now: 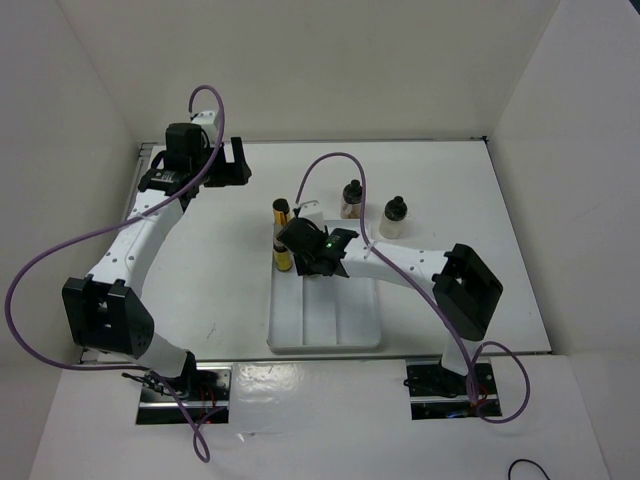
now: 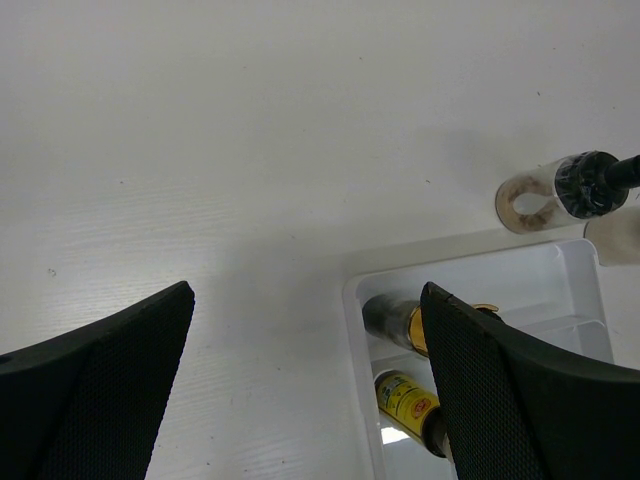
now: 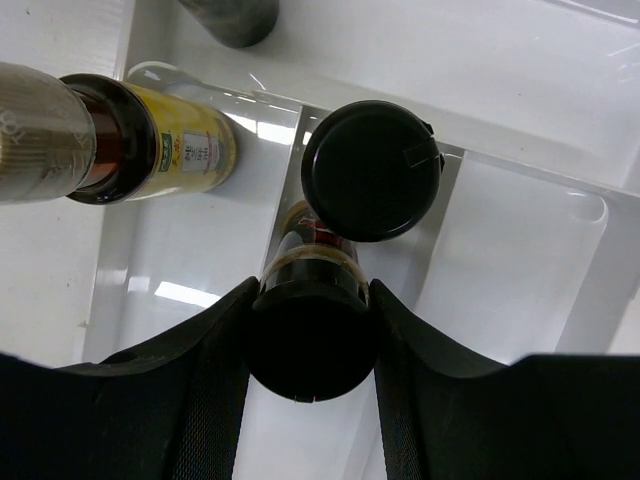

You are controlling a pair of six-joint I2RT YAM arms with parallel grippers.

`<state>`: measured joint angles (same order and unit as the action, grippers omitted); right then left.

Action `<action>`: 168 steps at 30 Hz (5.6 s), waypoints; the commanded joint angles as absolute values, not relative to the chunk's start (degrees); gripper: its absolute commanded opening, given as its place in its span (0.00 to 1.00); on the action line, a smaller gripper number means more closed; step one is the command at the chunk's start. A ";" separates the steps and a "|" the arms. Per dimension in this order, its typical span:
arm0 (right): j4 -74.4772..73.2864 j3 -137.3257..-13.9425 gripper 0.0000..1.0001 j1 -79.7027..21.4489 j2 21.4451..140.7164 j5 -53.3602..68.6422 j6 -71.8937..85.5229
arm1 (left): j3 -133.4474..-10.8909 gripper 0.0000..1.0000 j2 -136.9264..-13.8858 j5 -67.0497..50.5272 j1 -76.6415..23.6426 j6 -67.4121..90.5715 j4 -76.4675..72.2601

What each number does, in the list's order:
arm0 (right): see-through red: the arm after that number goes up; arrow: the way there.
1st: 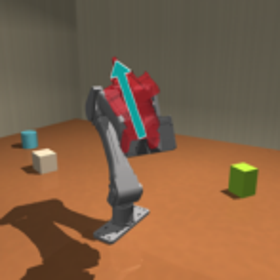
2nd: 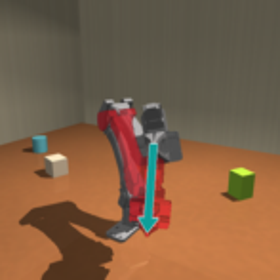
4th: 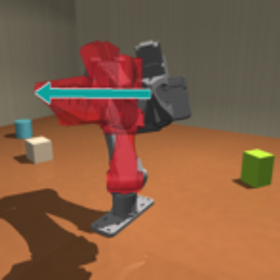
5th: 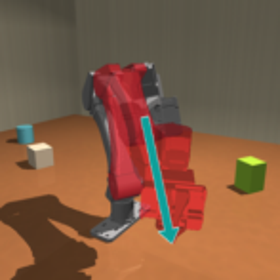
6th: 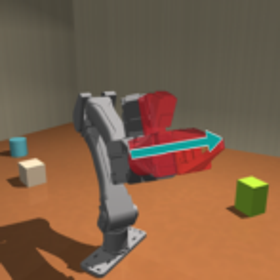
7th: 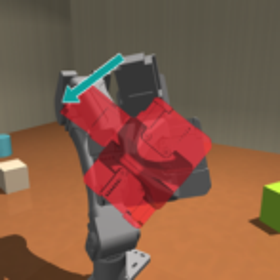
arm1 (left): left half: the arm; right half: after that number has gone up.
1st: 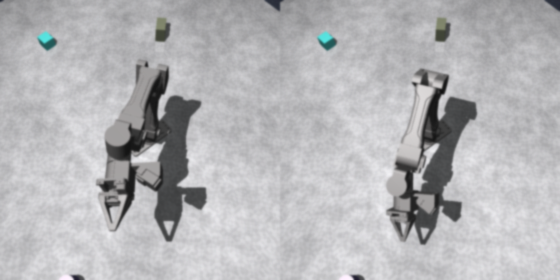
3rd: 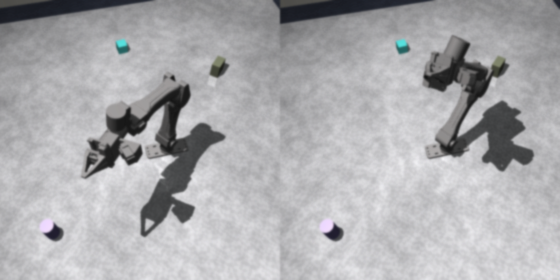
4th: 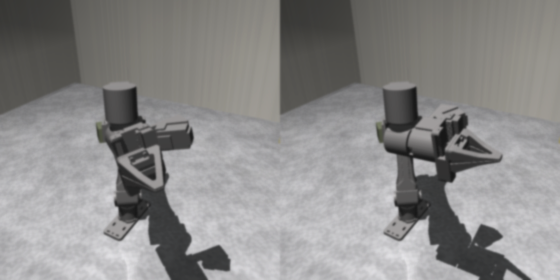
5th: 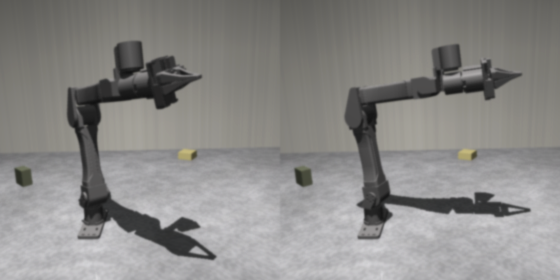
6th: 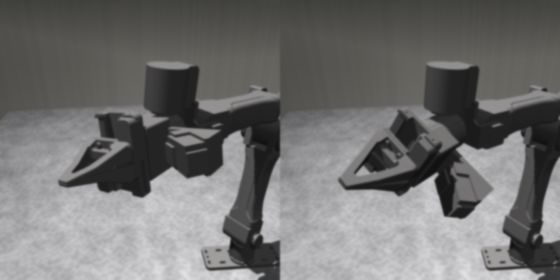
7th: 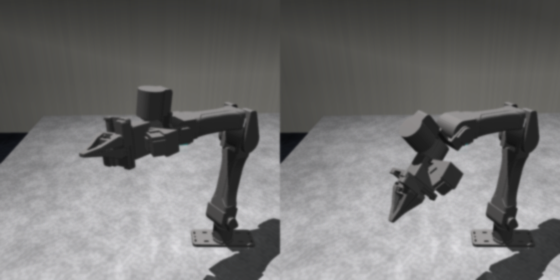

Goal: Organize the condiment bottles

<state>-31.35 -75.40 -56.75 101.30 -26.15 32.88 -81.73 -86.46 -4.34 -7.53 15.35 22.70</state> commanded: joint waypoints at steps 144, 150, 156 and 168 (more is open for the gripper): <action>-24.26 -64.78 0.00 -46.85 78.75 -42.98 35.06 | -85.78 1.00 -89.74 -11.25 -7.21 15.03 21.18; -22.33 -61.00 0.00 -49.74 81.03 -44.81 38.23 | -85.78 1.00 -89.74 -11.25 -7.21 15.03 21.18; -20.39 -61.00 0.00 -51.77 84.02 -48.52 38.77 | -85.78 1.00 -89.74 -11.25 -7.21 15.03 21.18; -14.42 -61.00 0.02 -51.77 90.95 -51.77 36.66 | -85.25 1.00 -89.74 -11.25 -7.21 15.03 21.18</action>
